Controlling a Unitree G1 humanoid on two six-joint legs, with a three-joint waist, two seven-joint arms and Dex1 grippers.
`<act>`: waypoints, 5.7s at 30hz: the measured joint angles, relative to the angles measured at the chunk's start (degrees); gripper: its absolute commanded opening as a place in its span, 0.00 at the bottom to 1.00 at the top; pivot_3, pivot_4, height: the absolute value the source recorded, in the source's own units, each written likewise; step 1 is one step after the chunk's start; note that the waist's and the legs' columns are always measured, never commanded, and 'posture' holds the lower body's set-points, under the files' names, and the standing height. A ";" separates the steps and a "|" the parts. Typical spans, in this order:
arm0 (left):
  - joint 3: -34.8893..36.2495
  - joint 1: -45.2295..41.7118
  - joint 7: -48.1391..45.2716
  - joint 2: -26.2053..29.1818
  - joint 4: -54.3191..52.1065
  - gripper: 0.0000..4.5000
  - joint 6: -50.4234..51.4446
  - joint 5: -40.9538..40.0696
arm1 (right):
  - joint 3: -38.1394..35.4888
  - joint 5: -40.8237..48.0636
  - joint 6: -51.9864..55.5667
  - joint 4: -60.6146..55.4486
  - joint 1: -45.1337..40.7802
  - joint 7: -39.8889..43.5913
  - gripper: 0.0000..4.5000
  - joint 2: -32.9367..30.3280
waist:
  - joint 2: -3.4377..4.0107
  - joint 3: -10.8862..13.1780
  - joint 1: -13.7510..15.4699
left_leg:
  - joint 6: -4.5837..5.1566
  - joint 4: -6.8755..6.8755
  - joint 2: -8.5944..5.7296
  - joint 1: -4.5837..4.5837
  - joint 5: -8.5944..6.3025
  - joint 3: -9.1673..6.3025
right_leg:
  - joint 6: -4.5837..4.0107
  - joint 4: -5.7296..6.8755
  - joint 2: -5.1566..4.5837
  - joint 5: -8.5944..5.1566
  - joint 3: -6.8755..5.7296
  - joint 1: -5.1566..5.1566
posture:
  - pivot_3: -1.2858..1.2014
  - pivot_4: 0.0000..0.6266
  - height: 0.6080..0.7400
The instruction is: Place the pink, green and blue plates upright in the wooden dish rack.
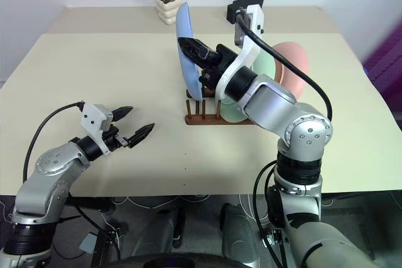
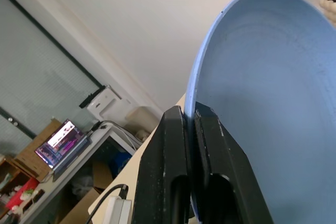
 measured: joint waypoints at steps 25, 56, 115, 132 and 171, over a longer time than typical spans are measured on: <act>-1.32 -4.09 1.75 -0.70 -2.05 1.00 3.91 -0.26 | 2.49 10.34 -7.79 0.03 1.52 -9.37 0.00 -0.70 | 0.01 0.01 -0.04 | 0.05 0.00 0.18 -0.01 -0.03 0.00 | -0.12 -0.04 0.17 -0.06 0.01 -0.02 | 0.52 0.24 0.98; -2.03 -2.11 0.04 -1.02 -0.13 1.00 1.05 -0.29 | 4.15 1.07 -7.27 2.33 -1.37 -0.45 1.00 -11.29 | 0.05 0.03 0.08 | 0.10 -0.02 0.24 -0.06 -0.06 0.01 | -0.32 -0.10 0.17 -0.17 0.01 -0.09 | 0.52 0.24 0.98; -8.74 2.00 -4.68 2.07 -11.62 1.00 8.50 -6.88 | -0.52 -56.46 -18.18 0.77 18.42 75.73 0.01 -46.45 | 0.10 0.06 0.41 | 0.52 0.10 0.27 -0.15 -0.35 0.41 | -0.33 -0.81 0.19 -0.09 -0.02 0.17 | 0.52 0.24 0.98; -8.78 2.19 -5.13 2.05 -11.61 1.00 7.33 -6.90 | -3.88 -55.19 -17.56 -2.17 17.43 76.95 0.01 -46.64 | 0.10 0.05 0.57 | 0.52 0.14 0.26 -0.12 -0.35 0.41 | -0.33 -0.76 0.19 -0.09 -0.02 0.21 | 0.52 0.24 0.98; -12.81 -3.16 -4.94 -0.65 -13.17 1.00 10.19 -11.05 | -8.21 -65.84 -25.72 8.94 20.18 77.93 0.01 -49.26 | 0.36 -0.11 1.53 | 0.52 0.27 0.22 0.03 -0.34 0.49 | -0.34 -0.60 0.25 -0.07 0.08 0.33 | 0.52 0.24 0.98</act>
